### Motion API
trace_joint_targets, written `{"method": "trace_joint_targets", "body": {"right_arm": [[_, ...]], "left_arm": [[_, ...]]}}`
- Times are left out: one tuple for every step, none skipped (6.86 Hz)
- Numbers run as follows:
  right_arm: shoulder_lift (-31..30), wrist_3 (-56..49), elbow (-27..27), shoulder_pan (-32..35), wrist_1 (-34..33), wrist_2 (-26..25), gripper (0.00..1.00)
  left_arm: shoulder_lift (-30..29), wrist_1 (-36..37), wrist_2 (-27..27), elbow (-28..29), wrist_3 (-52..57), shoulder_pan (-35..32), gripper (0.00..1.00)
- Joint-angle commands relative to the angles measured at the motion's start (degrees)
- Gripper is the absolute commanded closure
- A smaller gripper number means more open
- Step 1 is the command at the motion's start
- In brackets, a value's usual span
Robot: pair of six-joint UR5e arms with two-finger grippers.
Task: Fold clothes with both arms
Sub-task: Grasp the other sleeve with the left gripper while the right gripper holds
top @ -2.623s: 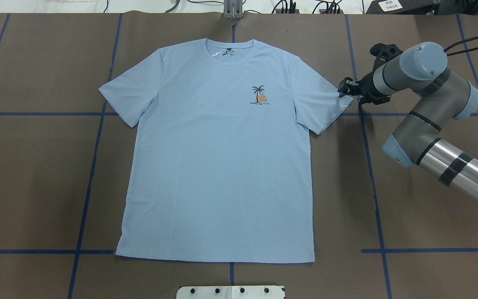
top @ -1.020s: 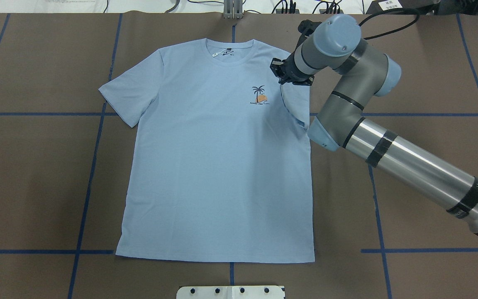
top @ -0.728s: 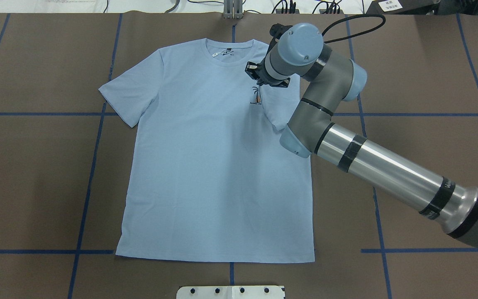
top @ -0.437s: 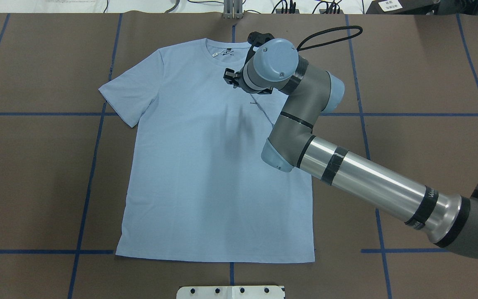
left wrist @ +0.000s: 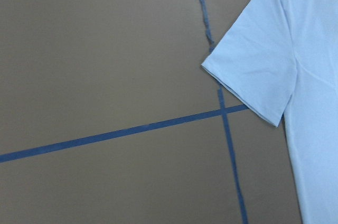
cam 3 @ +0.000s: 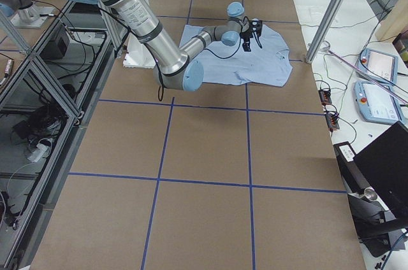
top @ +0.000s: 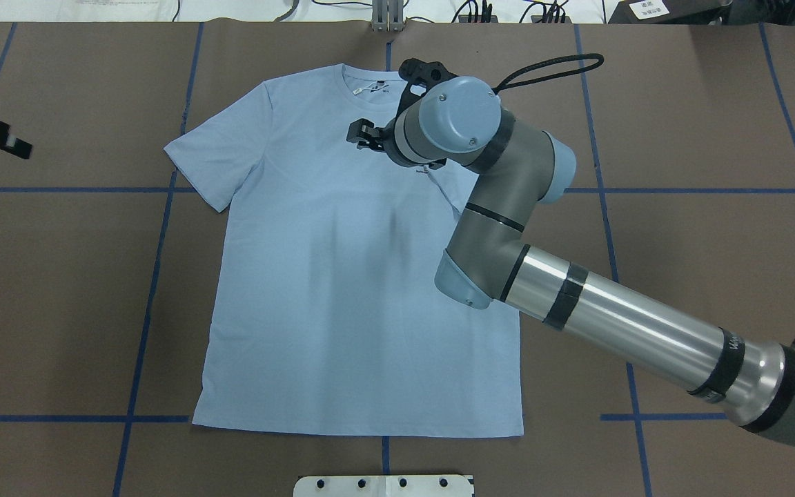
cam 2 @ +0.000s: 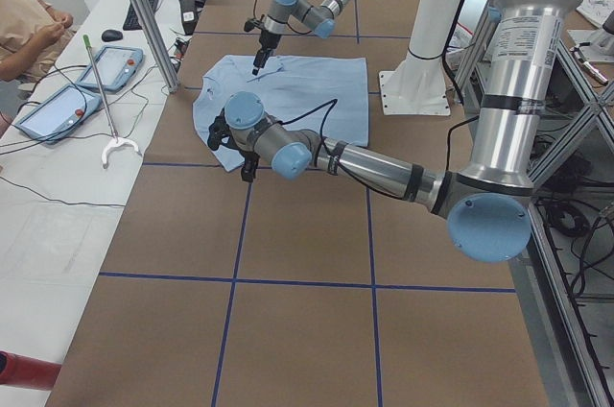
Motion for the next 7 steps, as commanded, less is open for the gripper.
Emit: {"method": "trace_joint_targets", "body": {"right_arm": [[-8.19, -0.04, 10.1, 0.43, -0.11, 3.18, 0.0], [-11.71, -0.04, 13.19, 0.52, -0.03, 2.93, 0.0], [-14.27, -0.04, 16.27, 0.53, -0.02, 2.93, 0.0], [-14.99, -0.04, 17.43, 0.61, -0.11, 2.84, 0.0], [-15.69, -0.04, 17.61, 0.53, -0.03, 2.67, 0.0], [-15.61, -0.04, 17.44, 0.35, -0.02, 2.49, 0.0], [-15.61, -0.04, 17.35, 0.26, -0.02, 2.32, 0.0]], "left_arm": [[-10.13, -5.45, 6.54, 10.9, -7.16, 7.41, 0.01], [-14.53, -9.81, 9.26, 18.36, -10.91, 8.56, 0.05], [-18.31, -20.38, 14.25, 28.44, -14.77, 12.66, 0.1], [-21.22, -26.84, 20.91, 35.51, -17.68, 13.57, 0.16], [-21.43, -27.25, 22.02, 37.06, -17.71, 14.71, 0.22], [-21.34, -27.17, 22.12, 37.25, -17.71, 14.81, 0.26], [-21.34, -27.08, 23.6, 37.51, -17.71, 14.9, 0.28]]}}
